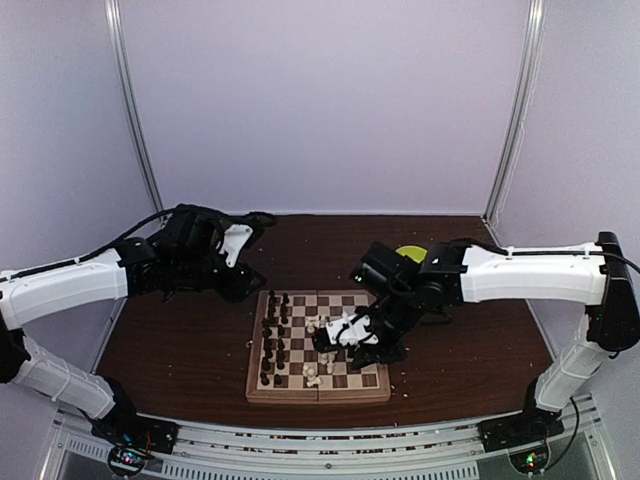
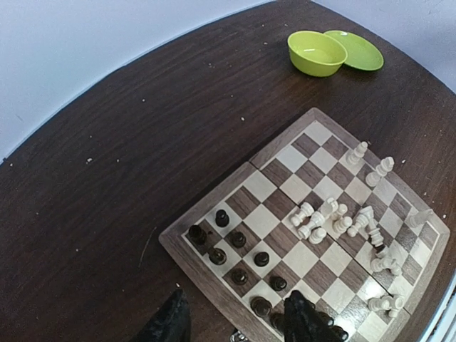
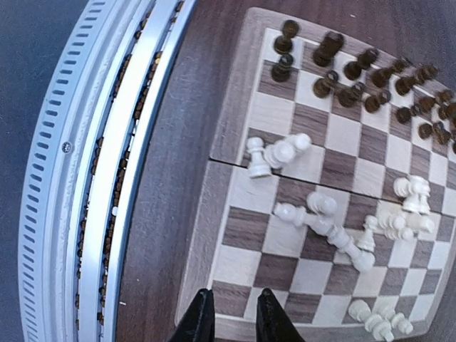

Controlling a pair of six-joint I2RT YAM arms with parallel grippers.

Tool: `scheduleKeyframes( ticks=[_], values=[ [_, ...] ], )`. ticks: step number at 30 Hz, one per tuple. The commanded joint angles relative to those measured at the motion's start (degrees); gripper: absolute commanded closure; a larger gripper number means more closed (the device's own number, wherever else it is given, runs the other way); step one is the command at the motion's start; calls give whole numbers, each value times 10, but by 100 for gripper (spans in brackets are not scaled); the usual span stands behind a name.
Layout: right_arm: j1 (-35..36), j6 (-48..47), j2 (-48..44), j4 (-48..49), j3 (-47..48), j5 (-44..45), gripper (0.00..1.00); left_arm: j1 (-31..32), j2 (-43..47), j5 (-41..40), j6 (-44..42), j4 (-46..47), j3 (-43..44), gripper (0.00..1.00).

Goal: Set up the chess pieces on the board
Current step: Pick up the pawn from the chessboard.

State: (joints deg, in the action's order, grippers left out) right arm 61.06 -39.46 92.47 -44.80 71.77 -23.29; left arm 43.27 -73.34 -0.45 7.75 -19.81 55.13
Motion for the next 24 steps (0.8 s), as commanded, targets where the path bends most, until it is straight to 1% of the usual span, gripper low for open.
scheduleKeyframes(
  ticks=[1,3,9,16,24],
  values=[
    [40,-25,37,11,37,49,79,1,71,4,50,83,-68,53],
    [51,-27,56,20,46,58,79,1,88,11,52,77,-88,53],
    [70,-39,102,40,66,72,80,1,122,-1,54,62,-119,53],
    [83,-36,151,47,102,90,79,1,123,-5,56,68,-126,53],
    [83,-20,158,55,106,92,79,1,123,-1,58,76,-139,53]
  ],
)
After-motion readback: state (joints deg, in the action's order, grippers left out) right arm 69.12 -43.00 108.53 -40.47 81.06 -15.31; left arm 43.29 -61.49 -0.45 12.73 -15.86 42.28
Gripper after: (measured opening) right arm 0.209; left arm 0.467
